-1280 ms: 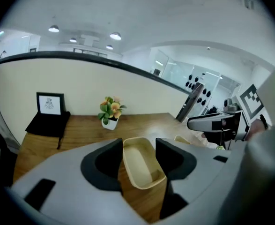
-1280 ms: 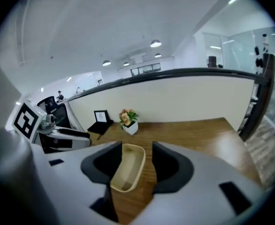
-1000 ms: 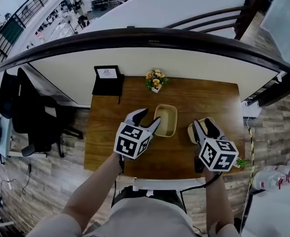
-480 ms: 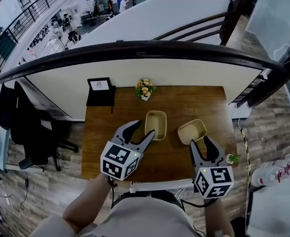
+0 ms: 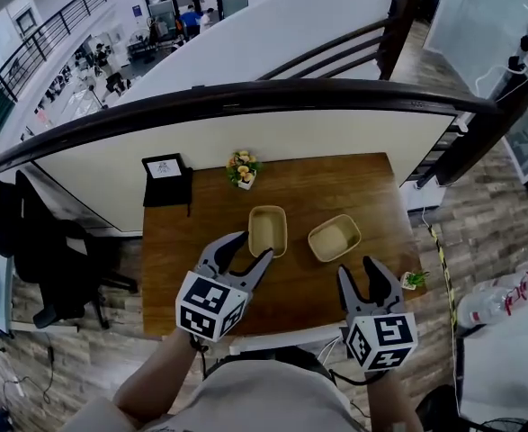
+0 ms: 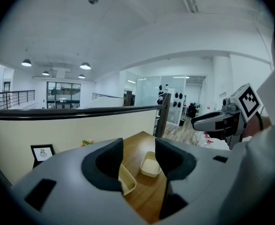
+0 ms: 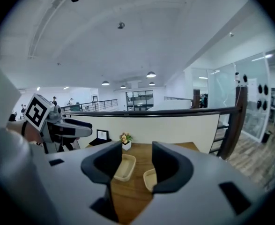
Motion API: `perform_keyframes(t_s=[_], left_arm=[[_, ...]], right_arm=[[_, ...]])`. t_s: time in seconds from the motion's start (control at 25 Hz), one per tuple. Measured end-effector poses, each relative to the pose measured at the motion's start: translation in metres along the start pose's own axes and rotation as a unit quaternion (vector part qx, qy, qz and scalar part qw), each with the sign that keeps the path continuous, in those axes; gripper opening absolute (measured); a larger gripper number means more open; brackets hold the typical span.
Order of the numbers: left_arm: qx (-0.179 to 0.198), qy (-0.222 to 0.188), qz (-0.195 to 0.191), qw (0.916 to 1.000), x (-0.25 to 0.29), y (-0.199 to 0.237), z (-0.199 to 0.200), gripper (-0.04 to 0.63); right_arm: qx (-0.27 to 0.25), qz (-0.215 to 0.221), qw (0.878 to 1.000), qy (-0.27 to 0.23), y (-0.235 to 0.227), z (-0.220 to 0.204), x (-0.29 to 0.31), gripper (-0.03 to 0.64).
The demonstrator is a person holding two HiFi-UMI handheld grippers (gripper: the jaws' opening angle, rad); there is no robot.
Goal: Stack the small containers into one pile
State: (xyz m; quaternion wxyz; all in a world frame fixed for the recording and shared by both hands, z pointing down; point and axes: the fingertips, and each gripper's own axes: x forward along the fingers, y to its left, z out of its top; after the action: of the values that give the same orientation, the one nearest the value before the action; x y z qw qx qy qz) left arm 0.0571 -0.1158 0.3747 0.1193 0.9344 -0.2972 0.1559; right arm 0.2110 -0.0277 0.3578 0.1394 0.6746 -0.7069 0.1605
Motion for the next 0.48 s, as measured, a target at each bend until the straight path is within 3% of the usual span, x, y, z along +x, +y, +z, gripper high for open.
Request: perform_keyframes(t_s=[0.28, 0.48], left_arm=[[0.018, 0.004, -0.013, 0.9997, 0.031, -0.003, 0.02, 0.204], [0.022, 0.023, -0.04, 0.9987, 0.072, -0.011, 0.024, 0.199]], right_arm=[[0.016, -0.043, 0.999, -0.01, -0.036, 0.005, 0.001, 0.209], [0.069, -0.084, 0.994, -0.012, -0.08, 0.001, 0.011, 0.21]])
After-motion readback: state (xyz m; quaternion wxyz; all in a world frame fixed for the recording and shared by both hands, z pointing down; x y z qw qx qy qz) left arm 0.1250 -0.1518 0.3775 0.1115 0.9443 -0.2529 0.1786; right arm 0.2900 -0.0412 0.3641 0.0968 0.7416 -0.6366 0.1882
